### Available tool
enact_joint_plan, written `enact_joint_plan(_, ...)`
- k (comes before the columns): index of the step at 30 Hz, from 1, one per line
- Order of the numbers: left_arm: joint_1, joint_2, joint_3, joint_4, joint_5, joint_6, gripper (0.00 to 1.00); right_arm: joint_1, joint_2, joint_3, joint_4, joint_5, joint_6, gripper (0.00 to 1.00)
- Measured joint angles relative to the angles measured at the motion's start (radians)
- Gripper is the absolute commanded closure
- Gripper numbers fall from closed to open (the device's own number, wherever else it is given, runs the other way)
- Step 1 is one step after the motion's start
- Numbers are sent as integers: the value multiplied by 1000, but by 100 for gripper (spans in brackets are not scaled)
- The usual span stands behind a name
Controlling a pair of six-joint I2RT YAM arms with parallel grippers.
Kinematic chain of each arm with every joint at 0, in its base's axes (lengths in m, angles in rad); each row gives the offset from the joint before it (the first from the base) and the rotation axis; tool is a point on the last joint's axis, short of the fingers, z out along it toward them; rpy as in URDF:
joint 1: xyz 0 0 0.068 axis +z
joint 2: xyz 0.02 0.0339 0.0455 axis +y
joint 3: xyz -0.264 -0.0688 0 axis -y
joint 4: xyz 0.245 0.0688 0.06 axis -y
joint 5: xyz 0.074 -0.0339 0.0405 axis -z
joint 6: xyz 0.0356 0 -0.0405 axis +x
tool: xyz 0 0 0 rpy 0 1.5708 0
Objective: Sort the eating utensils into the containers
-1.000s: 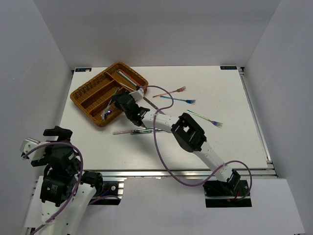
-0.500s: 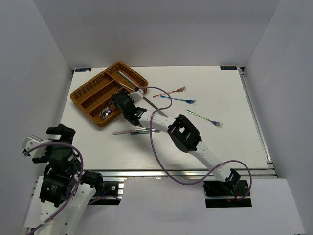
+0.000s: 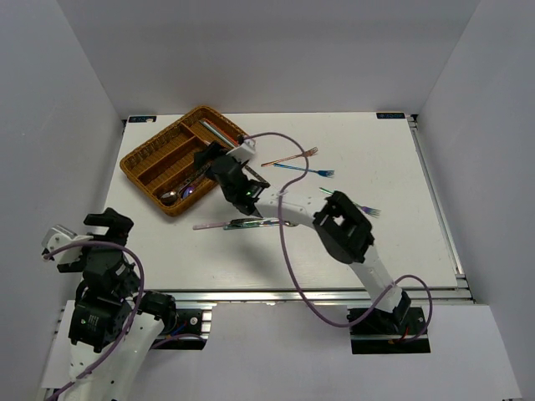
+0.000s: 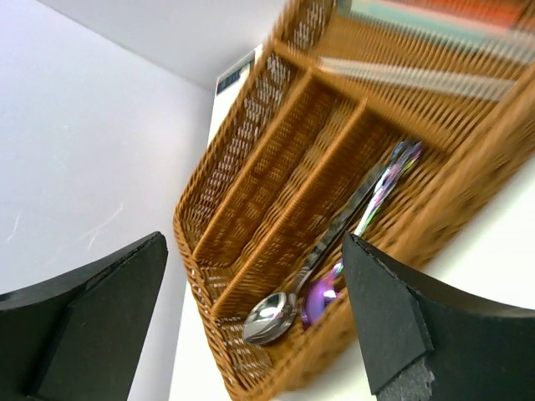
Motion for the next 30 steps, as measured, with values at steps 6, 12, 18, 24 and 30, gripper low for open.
enact_joint_plan(6,-2,7,-29,56,79,51,2,-12,-272,-123,-79,22,-302,11)
enact_joint_plan(12,-2,83,-39,102,183,104,2,-101,-408,-174,-283,-286,-766,18)
enact_joint_plan(18,-2,91,-45,114,218,121,2,-205,-349,-209,-593,-565,-1165,22)
enact_joint_plan(24,-2,102,-45,134,240,136,2,-257,-253,-228,-737,-723,-1363,20)
enact_joint_plan(30,-2,145,-45,145,265,149,2,-266,-161,-175,-795,-826,-1444,28)
